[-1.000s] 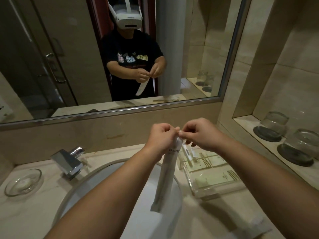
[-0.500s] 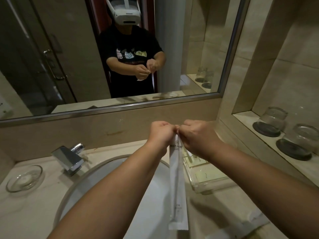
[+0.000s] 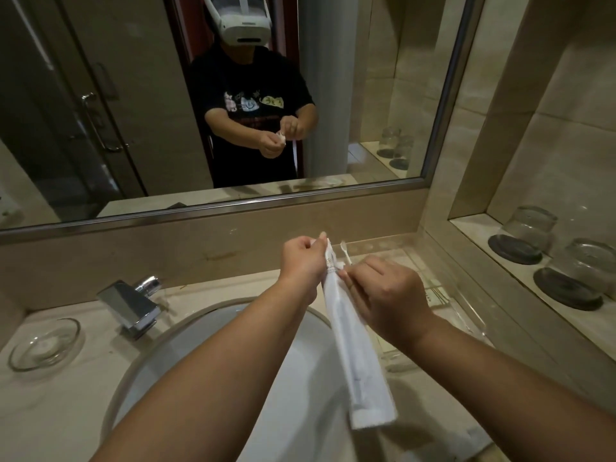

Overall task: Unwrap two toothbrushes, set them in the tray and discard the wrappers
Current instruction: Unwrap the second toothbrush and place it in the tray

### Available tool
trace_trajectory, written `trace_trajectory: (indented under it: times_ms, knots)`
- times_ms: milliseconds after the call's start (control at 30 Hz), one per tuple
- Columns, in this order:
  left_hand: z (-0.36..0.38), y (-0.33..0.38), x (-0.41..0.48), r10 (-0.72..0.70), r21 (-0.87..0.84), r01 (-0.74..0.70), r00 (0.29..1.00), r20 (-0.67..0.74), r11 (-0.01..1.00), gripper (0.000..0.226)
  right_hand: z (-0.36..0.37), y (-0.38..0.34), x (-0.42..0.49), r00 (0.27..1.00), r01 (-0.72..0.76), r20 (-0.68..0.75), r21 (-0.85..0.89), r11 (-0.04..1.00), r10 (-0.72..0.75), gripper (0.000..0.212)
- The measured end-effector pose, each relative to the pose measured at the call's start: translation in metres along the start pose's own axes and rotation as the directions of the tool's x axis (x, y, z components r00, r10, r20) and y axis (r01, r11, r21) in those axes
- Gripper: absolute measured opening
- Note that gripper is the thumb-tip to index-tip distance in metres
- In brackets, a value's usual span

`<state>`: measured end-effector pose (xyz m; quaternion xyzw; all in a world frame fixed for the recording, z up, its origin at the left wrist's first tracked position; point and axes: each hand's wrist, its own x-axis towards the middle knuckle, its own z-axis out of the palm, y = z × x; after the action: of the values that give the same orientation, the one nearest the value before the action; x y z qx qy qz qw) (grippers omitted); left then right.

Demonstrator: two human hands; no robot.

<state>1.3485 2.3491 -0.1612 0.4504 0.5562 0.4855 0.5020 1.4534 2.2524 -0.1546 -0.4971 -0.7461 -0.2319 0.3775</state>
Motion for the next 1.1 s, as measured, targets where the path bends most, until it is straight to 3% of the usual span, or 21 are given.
trace_trajectory:
  times_ms: [200, 467, 600, 700, 733, 800, 900, 933, 1033, 1100]
  knots:
    - [-0.012, -0.001, 0.009, 0.034, -0.003, -0.035, 0.994, -0.101, 0.999, 0.036, -0.018, -0.022, -0.032, 0.999, -0.002, 0.033, 0.205, 0.979, -0.005, 0.026]
    - [-0.013, 0.001, 0.014, -0.016, -0.047, 0.008, 0.984, -0.175, 0.999, 0.04, -0.055, -0.036, -0.07, 1.0, 0.029, 0.004, 0.254, 0.967, -0.031, 0.028]
    - [-0.01, 0.003, 0.016, -0.031, -0.064, 0.02, 0.984, -0.178, 0.998, 0.041, -0.063, -0.038, -0.081, 0.999, -0.053, 0.012, 0.316, 0.947, 0.052, 0.03]
    - [-0.001, 0.003, 0.01, -0.035, -0.078, 0.023, 0.987, -0.155, 0.997, 0.04, -0.062, -0.032, -0.072, 0.984, -0.157, 0.127, 0.294, 0.943, 0.124, 0.032]
    - [0.004, 0.003, 0.008, -0.026, -0.076, 0.015, 0.99, -0.138, 0.997, 0.039, -0.058, -0.028, -0.066, 0.959, -0.24, 0.209, 0.231, 0.943, 0.193, 0.032]
    - [0.013, 0.005, 0.002, 0.018, -0.066, -0.024, 0.996, -0.091, 0.998, 0.037, -0.048, -0.019, -0.048, 0.833, -0.489, 0.38, 0.169, 0.856, 0.401, 0.039]
    - [0.024, 0.008, -0.006, 0.096, -0.072, -0.098, 0.995, -0.029, 0.993, 0.035, -0.032, 0.0, -0.026, 0.608, -0.791, 0.51, 0.323, 0.519, 0.608, 0.043]
    - [0.026, 0.009, -0.008, 0.117, -0.069, -0.117, 0.993, -0.016, 0.991, 0.035, -0.028, 0.005, -0.02, 0.575, -0.818, 0.503, 0.355, 0.452, 0.646, 0.038]
    - [0.029, 0.011, -0.013, 0.145, -0.069, -0.143, 0.989, 0.031, 0.987, 0.034, -0.019, 0.013, -0.016, 0.536, -0.839, 0.465, 0.384, 0.385, 0.705, 0.021]
    - [0.031, 0.013, -0.016, 0.133, -0.091, -0.127, 0.989, 0.059, 0.988, 0.031, -0.014, 0.012, -0.016, 0.485, -0.866, 0.514, 0.393, 0.309, 0.708, 0.021]
